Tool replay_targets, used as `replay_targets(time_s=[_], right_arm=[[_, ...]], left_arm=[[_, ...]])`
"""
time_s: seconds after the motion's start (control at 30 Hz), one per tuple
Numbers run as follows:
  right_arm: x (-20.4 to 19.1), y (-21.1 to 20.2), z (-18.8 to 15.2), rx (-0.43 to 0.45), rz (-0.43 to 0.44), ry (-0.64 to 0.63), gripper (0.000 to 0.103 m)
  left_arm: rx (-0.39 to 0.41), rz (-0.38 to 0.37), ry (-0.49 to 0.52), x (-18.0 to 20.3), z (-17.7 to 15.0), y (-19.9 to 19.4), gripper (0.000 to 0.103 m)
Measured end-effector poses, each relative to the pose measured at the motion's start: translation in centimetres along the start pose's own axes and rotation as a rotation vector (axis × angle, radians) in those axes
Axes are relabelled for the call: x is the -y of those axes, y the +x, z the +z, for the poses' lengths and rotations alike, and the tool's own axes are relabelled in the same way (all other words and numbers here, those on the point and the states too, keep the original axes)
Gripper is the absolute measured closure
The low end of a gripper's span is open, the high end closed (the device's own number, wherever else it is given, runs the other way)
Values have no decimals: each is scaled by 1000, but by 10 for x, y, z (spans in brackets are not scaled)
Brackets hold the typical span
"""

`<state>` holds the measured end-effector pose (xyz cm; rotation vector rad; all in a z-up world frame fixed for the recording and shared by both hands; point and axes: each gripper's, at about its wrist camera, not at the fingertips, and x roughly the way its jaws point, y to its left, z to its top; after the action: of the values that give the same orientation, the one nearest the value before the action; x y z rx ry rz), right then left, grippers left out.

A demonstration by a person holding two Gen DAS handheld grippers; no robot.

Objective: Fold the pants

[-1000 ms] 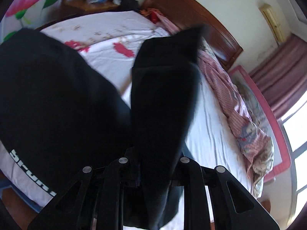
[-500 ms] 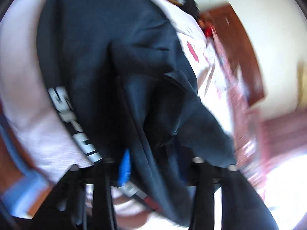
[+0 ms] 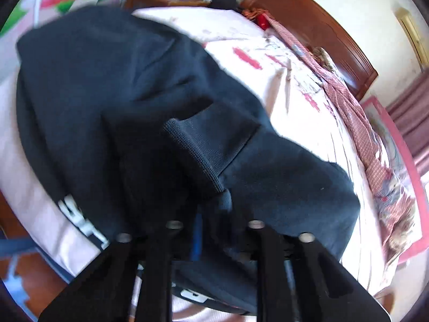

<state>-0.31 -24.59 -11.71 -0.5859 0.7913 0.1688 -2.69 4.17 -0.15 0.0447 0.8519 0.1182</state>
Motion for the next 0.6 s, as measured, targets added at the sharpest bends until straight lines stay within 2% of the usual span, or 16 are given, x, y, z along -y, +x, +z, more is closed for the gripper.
replay_targets(time_s=[0.1, 0.17, 0.23, 0.3, 0.33, 0.43, 0.57, 0.6], right_arm=[[-7, -30, 14, 77, 6, 27, 94], [-21, -41, 10, 133, 25, -20, 94], [-42, -25, 7, 104, 81, -43, 94], [-64, -1, 3, 60, 5, -142, 83], [-66, 7, -1, 56, 9, -143, 83], [-39, -14, 5, 50, 125, -35, 81], [18, -58, 4, 88, 121, 48, 66], [39, -60, 5, 81, 125, 88, 65]], left_arm=[[-11, -3, 0, -1, 0, 2, 4], [-10, 0, 0, 1, -1, 4, 4], [-16, -9, -6, 1, -1, 6, 4], [-36, -14, -3, 4, 0, 8, 4], [-34, -18, -1, 4, -1, 8, 4], [-28, -8, 16, 4, -2, 4, 4], [-8, -10, 13, 1, 0, 0, 4], [0, -5, 13, 1, 1, 0, 4]])
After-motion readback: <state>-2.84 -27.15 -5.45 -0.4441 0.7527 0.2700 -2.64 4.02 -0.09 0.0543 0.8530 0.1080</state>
